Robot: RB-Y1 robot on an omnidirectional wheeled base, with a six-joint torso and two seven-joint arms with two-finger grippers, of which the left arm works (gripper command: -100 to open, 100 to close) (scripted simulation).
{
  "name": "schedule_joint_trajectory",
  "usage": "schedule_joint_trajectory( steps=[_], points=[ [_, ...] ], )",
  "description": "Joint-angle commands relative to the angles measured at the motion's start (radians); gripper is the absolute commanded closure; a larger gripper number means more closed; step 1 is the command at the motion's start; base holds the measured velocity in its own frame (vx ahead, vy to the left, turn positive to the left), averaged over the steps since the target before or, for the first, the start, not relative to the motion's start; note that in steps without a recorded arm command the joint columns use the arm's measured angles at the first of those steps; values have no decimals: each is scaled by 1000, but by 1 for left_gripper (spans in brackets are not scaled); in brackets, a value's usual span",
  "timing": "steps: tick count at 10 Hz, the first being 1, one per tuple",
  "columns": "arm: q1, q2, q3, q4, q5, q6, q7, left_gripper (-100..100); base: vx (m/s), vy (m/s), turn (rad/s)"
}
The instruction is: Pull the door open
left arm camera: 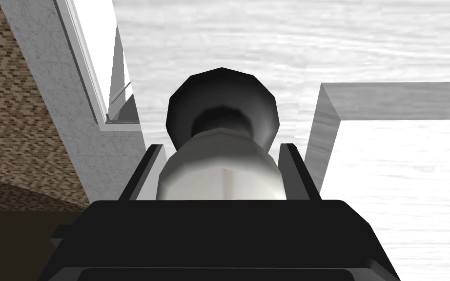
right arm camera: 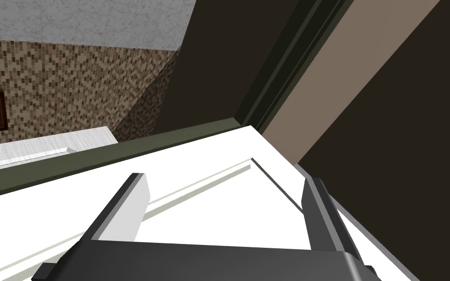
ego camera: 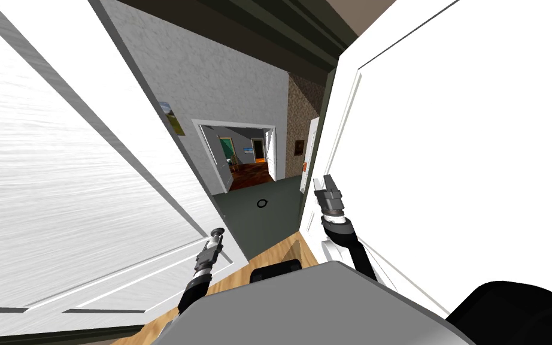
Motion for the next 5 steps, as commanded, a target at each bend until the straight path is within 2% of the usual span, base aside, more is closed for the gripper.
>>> schedule_joint_trajectory(
  steps=[1, 2, 5],
  points=[
    [-1, 0, 1, -2, 1, -2, 1, 100, 0, 0, 0],
    [-2, 2, -7, 3, 11, 0, 38, 100, -14, 3, -18],
    [-6, 5, -17, 6, 26, -1, 88, 100, -25, 7, -17]
  ],
)
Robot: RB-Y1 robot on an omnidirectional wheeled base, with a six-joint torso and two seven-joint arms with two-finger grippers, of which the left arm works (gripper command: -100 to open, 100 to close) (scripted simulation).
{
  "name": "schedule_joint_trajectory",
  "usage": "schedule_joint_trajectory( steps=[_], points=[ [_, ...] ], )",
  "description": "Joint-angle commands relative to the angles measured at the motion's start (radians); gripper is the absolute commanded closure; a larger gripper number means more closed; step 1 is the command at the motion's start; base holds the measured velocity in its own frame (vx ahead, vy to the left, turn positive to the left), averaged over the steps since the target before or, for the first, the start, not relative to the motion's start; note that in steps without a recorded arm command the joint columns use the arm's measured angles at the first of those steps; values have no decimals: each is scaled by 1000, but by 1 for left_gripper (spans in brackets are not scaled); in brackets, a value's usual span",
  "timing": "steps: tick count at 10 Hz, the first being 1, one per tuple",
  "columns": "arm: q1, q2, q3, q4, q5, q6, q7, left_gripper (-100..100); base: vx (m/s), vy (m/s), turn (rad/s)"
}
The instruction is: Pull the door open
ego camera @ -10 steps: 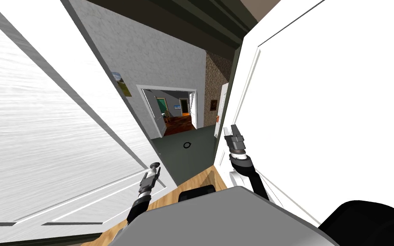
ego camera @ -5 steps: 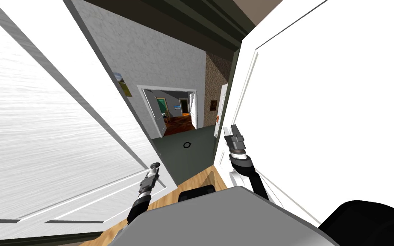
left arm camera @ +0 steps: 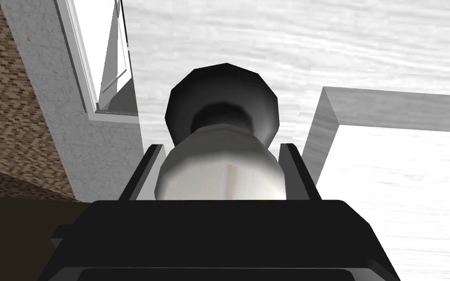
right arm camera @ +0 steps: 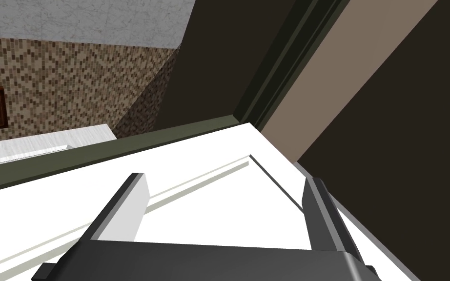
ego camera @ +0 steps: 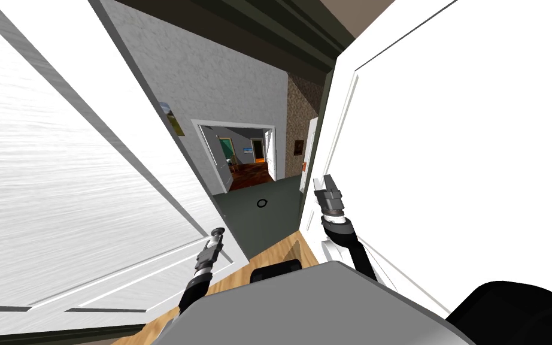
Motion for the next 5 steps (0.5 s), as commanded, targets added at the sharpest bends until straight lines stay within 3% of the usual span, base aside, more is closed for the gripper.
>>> schedule_joint_trajectory(
  steps=[1, 5],
  points=[
    [-2, 0, -9, 2, 11, -1, 41, 100, -28, 8, -21],
    [-10, 6, -31, 9, 43, -2, 144, 100, -34, 7, -20]
  ],
)
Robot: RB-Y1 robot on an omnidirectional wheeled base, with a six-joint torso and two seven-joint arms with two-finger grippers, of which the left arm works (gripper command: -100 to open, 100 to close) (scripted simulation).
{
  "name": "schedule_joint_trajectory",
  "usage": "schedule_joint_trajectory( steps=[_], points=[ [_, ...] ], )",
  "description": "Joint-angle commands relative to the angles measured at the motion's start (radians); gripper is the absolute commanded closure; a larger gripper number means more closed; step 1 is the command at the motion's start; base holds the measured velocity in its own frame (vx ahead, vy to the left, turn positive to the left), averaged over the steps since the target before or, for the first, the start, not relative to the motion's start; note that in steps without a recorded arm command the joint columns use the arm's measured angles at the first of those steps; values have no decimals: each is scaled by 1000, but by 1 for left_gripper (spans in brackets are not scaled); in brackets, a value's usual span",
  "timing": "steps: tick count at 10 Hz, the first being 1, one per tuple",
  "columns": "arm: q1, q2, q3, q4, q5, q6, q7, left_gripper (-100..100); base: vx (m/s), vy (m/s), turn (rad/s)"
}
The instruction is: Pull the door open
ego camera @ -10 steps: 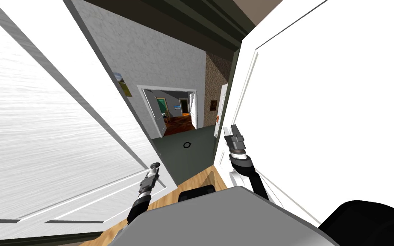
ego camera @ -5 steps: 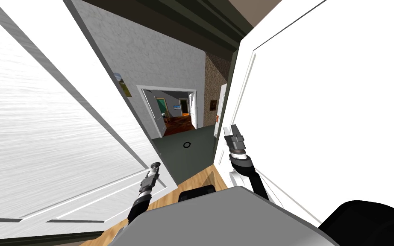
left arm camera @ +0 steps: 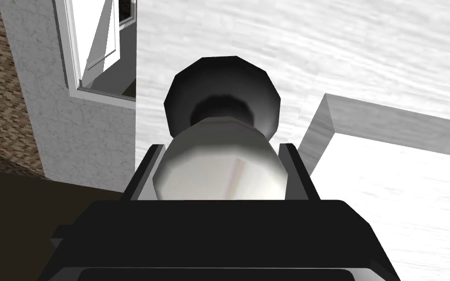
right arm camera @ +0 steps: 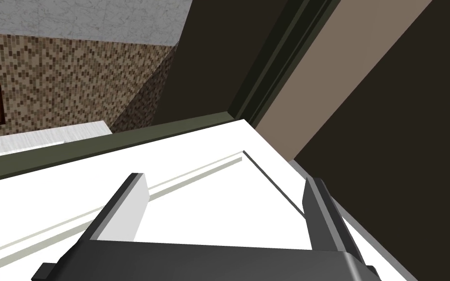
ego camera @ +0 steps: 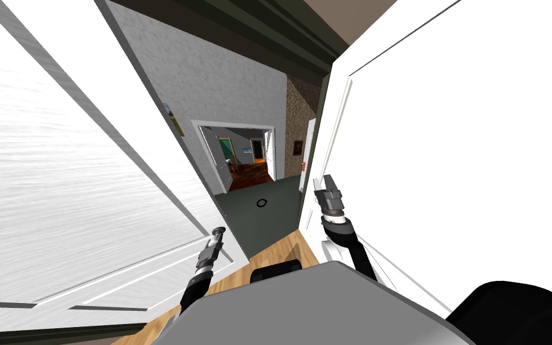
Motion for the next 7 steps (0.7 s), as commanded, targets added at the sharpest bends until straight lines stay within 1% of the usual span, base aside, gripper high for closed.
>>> schedule_joint_trajectory(
  steps=[1, 2, 5, 6, 7],
  points=[
    [-5, 0, -14, 7, 16, -2, 50, 100, -49, 12, -32],
    [-5, 0, -14, 7, 16, -2, 56, 100, -33, 5, -9],
    [-13, 6, -35, 14, 47, -3, 145, 100, -35, 6, -21],
    [-13, 6, -35, 14, 47, -3, 154, 100, -35, 8, -19],
    [-16, 8, -44, 17, 60, -3, 192, 100, -30, 7, -15]
  ],
)
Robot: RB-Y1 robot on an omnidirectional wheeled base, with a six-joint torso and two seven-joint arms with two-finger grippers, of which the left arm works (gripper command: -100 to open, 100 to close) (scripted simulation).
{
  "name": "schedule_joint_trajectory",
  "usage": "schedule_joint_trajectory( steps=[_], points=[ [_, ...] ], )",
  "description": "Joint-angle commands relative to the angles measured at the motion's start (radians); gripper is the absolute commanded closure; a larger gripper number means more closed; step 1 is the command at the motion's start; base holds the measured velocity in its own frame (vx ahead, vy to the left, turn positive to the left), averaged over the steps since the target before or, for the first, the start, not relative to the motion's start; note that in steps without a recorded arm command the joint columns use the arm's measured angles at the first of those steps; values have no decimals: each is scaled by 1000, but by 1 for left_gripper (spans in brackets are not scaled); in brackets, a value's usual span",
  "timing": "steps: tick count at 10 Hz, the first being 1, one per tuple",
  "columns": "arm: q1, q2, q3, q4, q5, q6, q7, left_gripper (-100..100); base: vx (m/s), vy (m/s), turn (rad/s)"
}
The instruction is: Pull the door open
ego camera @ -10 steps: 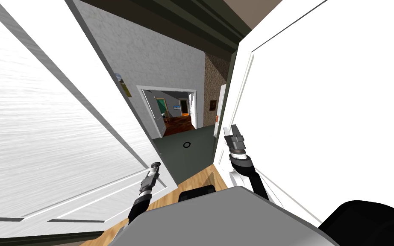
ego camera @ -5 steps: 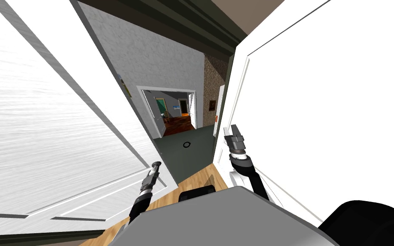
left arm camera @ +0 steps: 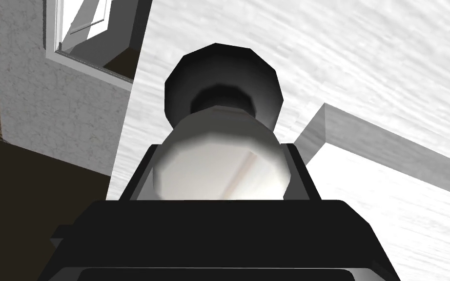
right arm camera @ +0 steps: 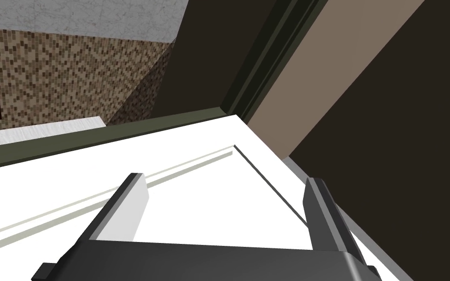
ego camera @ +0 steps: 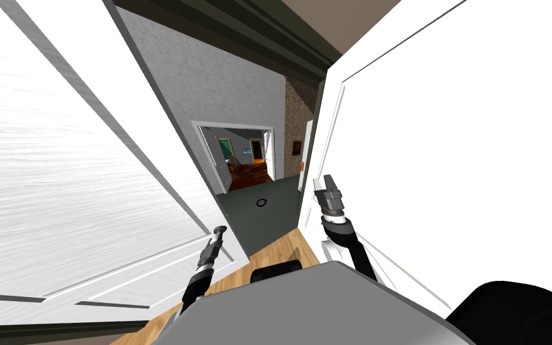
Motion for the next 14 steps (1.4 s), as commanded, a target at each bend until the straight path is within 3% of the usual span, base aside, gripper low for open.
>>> schedule_joint_trajectory(
  steps=[1, 6, 9, 13, 14],
  points=[
    [-8, -4, -19, 10, 18, -2, 50, 100, -43, 11, -22],
    [-17, 4, -45, 19, 57, -3, 173, 100, -35, 8, -21],
    [-21, 6, -55, 22, 71, -3, 215, 100, -33, 9, -18],
    [-32, 15, -85, 31, 116, -4, 331, 100, -38, 9, -22],
    [-32, 15, -85, 31, 116, -4, 336, 100, -30, 13, -2]
  ],
)
